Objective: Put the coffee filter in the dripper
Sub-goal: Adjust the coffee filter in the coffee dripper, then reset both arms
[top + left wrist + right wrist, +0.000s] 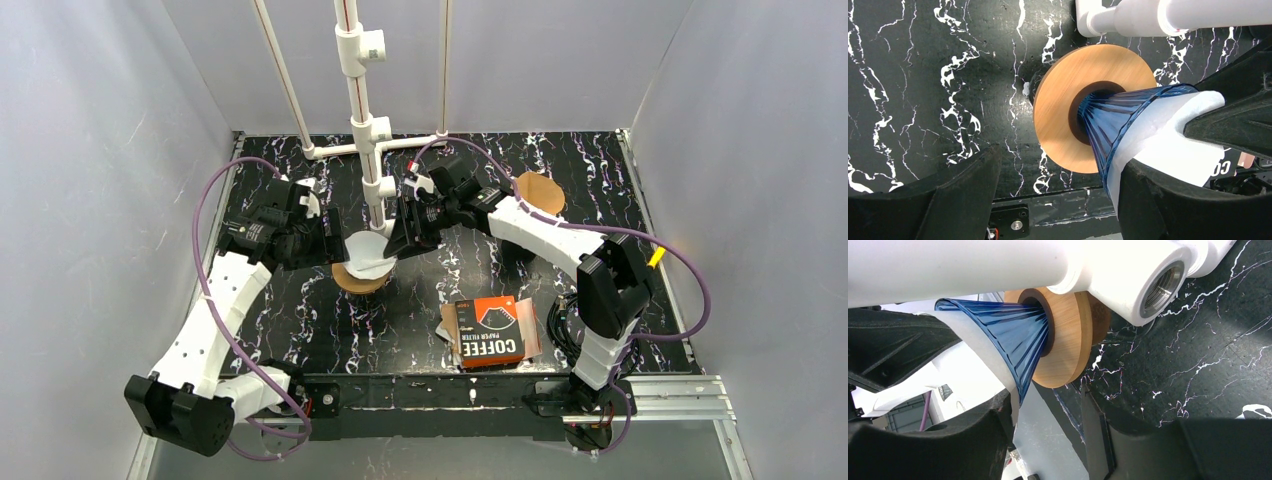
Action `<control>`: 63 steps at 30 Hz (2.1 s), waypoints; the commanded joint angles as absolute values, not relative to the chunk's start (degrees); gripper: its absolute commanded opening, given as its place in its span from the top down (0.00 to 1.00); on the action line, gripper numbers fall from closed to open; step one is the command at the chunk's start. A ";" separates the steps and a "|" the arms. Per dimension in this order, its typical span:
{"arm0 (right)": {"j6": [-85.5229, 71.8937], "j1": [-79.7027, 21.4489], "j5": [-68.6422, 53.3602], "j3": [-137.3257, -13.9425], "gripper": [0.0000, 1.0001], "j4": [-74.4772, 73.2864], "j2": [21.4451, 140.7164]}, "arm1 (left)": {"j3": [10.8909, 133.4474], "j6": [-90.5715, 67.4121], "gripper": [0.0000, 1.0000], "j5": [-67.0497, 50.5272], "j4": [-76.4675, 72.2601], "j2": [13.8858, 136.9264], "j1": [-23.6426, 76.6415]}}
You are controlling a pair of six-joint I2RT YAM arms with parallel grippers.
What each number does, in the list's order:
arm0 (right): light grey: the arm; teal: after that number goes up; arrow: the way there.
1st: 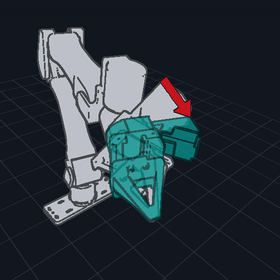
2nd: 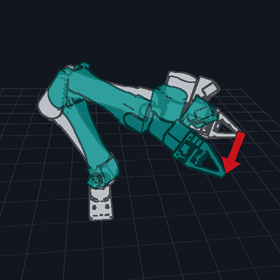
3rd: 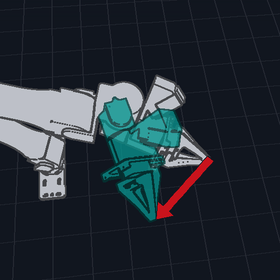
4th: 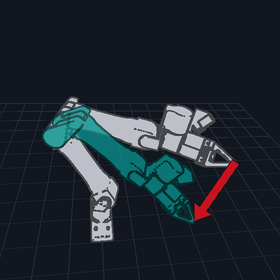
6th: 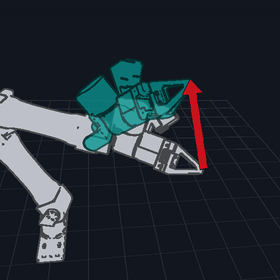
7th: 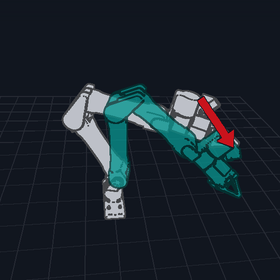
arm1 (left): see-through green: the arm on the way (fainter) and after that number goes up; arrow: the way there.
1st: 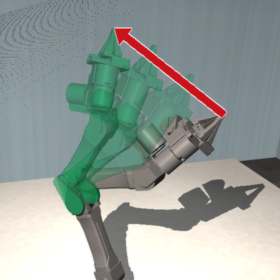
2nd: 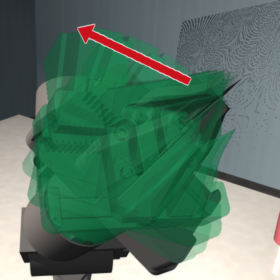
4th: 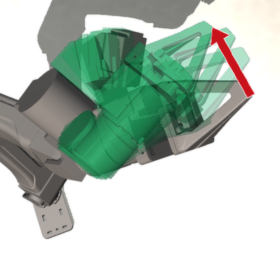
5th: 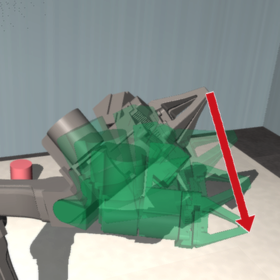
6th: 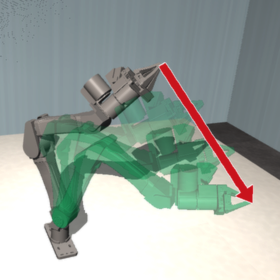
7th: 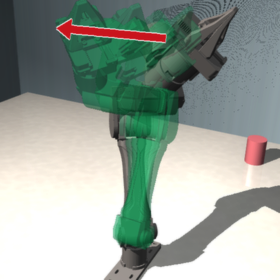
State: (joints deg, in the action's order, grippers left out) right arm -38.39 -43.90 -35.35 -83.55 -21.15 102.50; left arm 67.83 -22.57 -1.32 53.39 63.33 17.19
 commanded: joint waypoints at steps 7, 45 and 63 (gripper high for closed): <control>-36.17 -44.08 -35.68 -86.94 0.38 -24.84 103.36 | 67.53 -21.92 0.24 -3.71 53.32 63.37 16.28; -36.55 -37.76 -30.74 -90.34 0.04 -19.67 90.13 | 77.84 -20.17 0.11 -9.58 49.73 58.18 15.66; -19.80 -15.91 -0.54 -104.49 0.02 -34.57 86.11 | 75.04 -15.36 0.02 -10.63 39.95 59.23 1.83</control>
State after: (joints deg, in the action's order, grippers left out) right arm -26.20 -19.25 -13.39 -103.53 -30.72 90.04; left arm 76.60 -17.69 -8.45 41.82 58.98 6.28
